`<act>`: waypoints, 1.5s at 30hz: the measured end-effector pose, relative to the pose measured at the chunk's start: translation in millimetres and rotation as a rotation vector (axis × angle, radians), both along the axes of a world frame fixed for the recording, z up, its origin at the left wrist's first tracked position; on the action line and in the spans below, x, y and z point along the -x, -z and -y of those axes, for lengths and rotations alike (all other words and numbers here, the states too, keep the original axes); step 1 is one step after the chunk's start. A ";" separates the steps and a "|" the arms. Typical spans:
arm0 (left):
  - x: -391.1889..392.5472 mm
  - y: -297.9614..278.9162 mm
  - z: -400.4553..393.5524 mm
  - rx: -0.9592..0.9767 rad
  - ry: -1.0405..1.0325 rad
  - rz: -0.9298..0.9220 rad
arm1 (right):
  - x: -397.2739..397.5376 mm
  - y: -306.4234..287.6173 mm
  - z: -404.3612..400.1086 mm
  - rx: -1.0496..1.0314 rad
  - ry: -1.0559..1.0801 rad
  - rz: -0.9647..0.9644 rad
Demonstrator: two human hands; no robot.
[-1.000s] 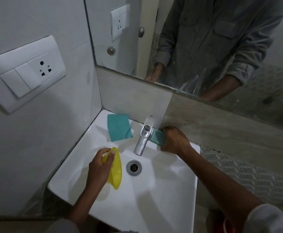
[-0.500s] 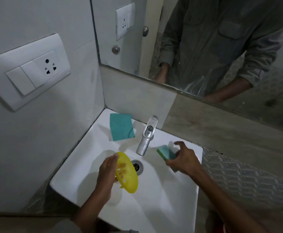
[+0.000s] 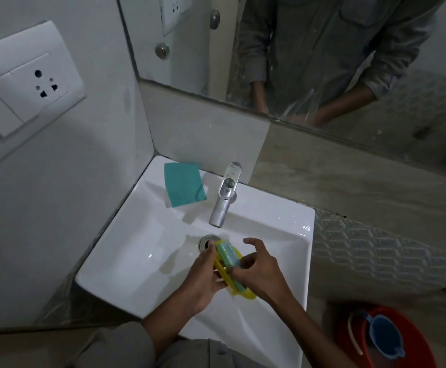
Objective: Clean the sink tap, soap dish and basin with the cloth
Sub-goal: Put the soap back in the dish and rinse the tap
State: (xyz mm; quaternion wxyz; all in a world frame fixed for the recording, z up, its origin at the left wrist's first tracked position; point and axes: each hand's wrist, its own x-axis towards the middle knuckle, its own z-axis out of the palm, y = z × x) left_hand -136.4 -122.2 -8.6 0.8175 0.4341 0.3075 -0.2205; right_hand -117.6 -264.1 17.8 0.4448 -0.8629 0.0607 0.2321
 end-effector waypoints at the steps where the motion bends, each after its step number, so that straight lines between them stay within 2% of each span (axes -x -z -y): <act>1: -0.4 1.0 -1.2 0.013 -0.008 -0.001 | 0.1 0.4 -1.5 0.026 -0.021 0.031; 21: -6.3 24.7 -17.3 0.251 -0.168 -0.091 | 3.6 17.2 -3.7 0.324 -0.309 0.461; 23: -7.5 31.9 -21.9 0.234 -0.181 -0.124 | 6.1 16.9 -3.1 0.253 -0.228 0.436; 27: -14.2 40.7 -28.6 0.173 -0.218 -0.140 | 8.0 31.5 5.0 0.051 0.089 0.328; 29: -18.8 44.9 -32.7 0.134 -0.210 -0.164 | 6.1 41.8 5.6 0.011 0.148 0.127; 31: -23.8 50.7 -39.2 0.050 -0.161 -0.188 | 5.9 51.1 -1.9 -0.144 0.172 -0.141; 33: -29.2 52.6 -46.8 -0.082 -0.137 -0.165 | 3.0 58.2 -13.0 -0.274 0.198 -0.290; 38: -45.5 49.8 -77.0 -0.670 -0.053 -0.013 | -16.7 69.7 -49.9 -0.334 0.182 -0.344; 41: -53.8 55.5 -98.3 -1.072 0.218 -0.075 | -26.6 72.9 -70.4 -0.370 0.157 -0.397; 43: -57.5 57.7 -107.9 -1.312 0.380 -0.028 | -29.9 73.8 -78.6 -0.372 0.155 -0.417; 45: -56.9 59.3 -111.9 -1.410 0.509 0.011 | -30.8 73.2 -82.4 -0.387 0.148 -0.425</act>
